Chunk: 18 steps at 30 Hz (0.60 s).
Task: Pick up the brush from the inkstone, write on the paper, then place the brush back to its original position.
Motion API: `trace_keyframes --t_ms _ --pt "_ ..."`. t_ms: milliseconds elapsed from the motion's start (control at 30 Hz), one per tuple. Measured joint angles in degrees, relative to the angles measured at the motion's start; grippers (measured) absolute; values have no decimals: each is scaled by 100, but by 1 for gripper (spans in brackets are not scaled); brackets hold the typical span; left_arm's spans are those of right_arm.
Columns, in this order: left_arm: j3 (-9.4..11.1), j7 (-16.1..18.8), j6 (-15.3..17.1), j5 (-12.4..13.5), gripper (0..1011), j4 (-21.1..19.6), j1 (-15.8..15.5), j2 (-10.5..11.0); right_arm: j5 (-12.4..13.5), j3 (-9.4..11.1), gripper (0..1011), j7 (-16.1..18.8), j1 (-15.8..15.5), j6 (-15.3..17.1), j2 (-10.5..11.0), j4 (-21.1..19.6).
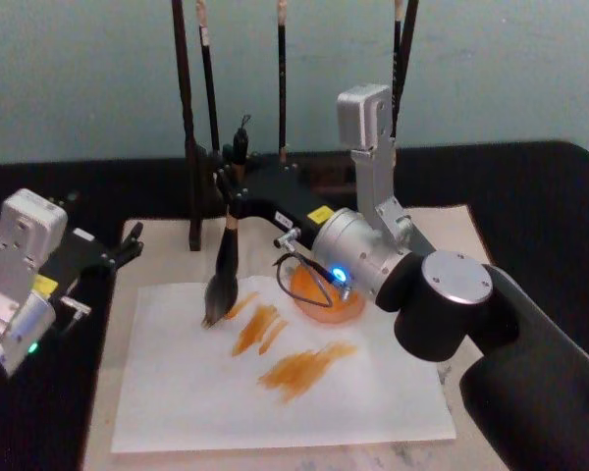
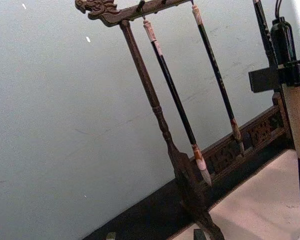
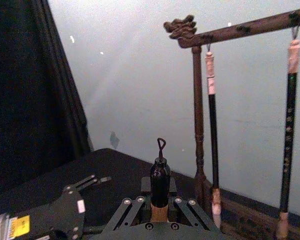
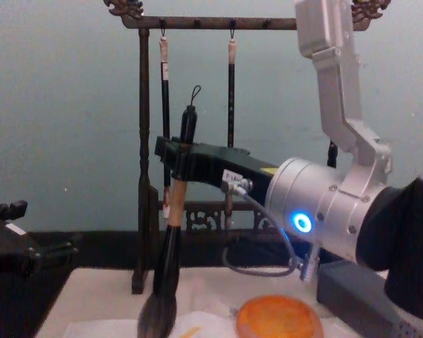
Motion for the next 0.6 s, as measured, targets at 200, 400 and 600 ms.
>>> trace_keyframes --t_ms 200,400,600 --pt "0 0 0 0 1001 0 0 0 20 -37 176 119 -33 35 5 -28" --pt "0 0 0 0 1001 0 0 0 61 -99 176 228 -49 82 27 -55" --pt "0 0 0 0 1001 0 0 0 97 -169 176 299 -62 133 57 -71"
